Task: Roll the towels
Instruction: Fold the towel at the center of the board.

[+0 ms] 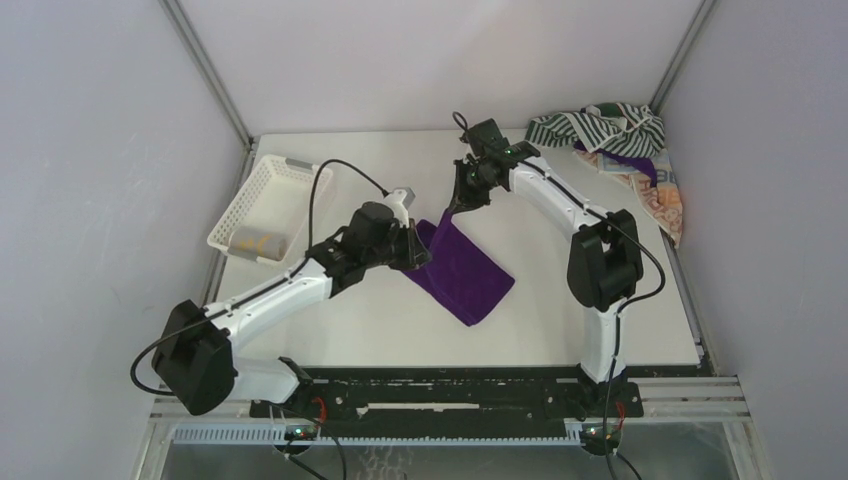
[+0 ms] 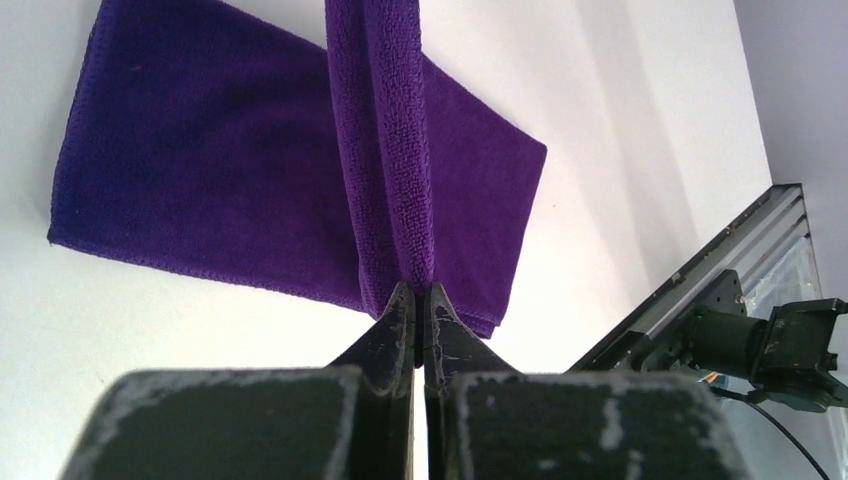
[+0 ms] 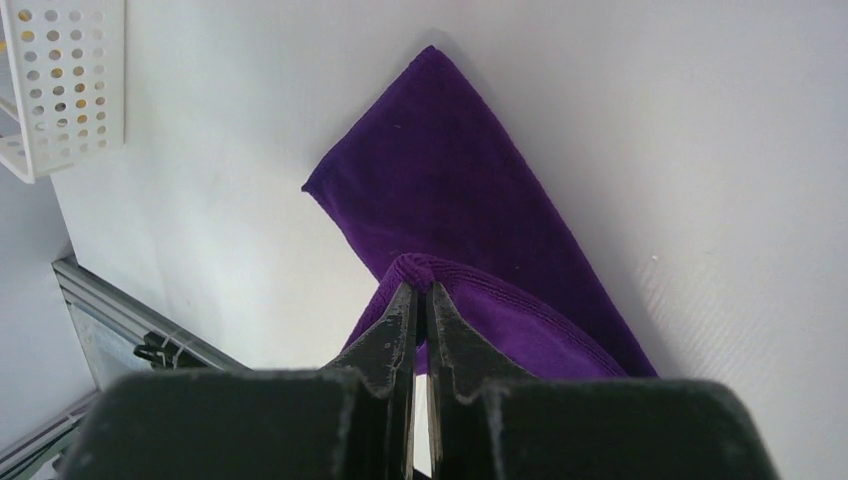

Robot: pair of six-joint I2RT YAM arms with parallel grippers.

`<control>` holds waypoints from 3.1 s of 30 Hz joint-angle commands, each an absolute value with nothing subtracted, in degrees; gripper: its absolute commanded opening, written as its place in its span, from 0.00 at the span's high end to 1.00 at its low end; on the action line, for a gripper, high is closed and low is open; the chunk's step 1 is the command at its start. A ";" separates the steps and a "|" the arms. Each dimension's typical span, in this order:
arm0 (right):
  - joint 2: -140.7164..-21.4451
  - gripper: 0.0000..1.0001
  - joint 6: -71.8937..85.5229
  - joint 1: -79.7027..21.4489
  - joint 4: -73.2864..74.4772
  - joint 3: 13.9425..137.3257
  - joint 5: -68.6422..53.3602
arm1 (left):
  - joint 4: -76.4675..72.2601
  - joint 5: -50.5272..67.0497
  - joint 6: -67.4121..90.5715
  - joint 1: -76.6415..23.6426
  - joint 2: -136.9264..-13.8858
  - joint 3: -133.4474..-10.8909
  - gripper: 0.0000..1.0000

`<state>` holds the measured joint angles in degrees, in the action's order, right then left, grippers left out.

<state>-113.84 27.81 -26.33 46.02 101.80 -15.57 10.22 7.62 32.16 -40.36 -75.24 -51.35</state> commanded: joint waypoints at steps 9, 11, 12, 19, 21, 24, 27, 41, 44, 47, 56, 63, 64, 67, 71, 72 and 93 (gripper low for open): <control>-116.29 1.00 27.70 -25.76 36.48 104.85 -11.00 | 13.93 6.17 32.13 -37.56 -77.54 -48.78 1.00; -117.49 1.00 27.90 -25.78 35.74 105.08 -11.11 | 13.89 6.02 31.93 -36.52 -79.36 -49.31 1.00; -118.21 1.00 27.99 -25.77 35.66 105.43 -11.21 | 13.89 6.02 31.72 -36.22 -80.28 -49.50 1.00; -121.93 1.00 27.77 -25.80 32.01 106.22 -12.84 | 13.98 3.15 32.12 -34.81 -84.40 -49.90 1.00; -122.86 1.00 27.56 -25.84 31.18 106.41 -13.38 | 13.97 2.62 32.34 -34.83 -85.25 -49.72 1.00; -123.39 1.00 27.50 -25.84 30.44 106.35 -13.82 | 13.90 2.27 32.56 -34.80 -85.91 -49.46 1.00; -123.27 1.00 27.49 -25.92 30.02 106.17 -13.97 | 14.37 1.33 32.73 -34.80 -86.02 -49.29 1.00; -119.83 1.00 28.08 -26.55 28.54 104.08 -14.79 | 16.40 0.85 33.49 -34.89 -81.24 -48.79 1.00; -121.86 1.00 28.35 -26.81 27.98 104.84 -15.48 | 16.01 -0.04 34.58 -34.89 -82.66 -48.19 1.00; -123.58 1.00 28.22 -26.91 27.01 104.85 -15.81 | 15.70 -1.36 36.23 -34.89 -83.55 -47.55 1.00; -128.70 1.00 25.31 -27.86 24.58 106.48 -17.90 | 16.22 -3.80 42.91 -34.80 -88.57 -46.45 1.00; -129.06 1.00 24.52 -28.35 24.02 105.74 -18.41 | 15.12 -4.10 42.95 -35.25 -87.71 -45.96 1.00; -128.38 1.00 24.52 -28.32 23.92 105.33 -18.47 | 15.18 -4.05 42.49 -35.57 -87.19 -46.22 1.00; -125.34 1.00 24.27 -28.35 23.13 103.42 -18.08 | 15.59 -3.79 41.36 -37.11 -85.51 -47.57 1.00; -121.26 1.00 23.71 -28.22 23.00 101.42 -17.03 | 17.20 -3.90 40.92 -39.09 -83.23 -49.45 1.00; -120.34 1.00 23.47 -28.24 23.02 100.90 -16.66 | 17.49 -3.90 41.05 -39.31 -82.50 -49.65 1.00; -118.32 1.00 24.64 -29.39 22.06 99.70 -17.35 | 20.71 -7.70 42.05 -39.48 -74.64 -47.70 1.00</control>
<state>-116.57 25.43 -29.89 27.66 96.82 -21.02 16.23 -7.44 42.44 -39.00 -72.64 -47.92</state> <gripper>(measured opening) 0.008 0.011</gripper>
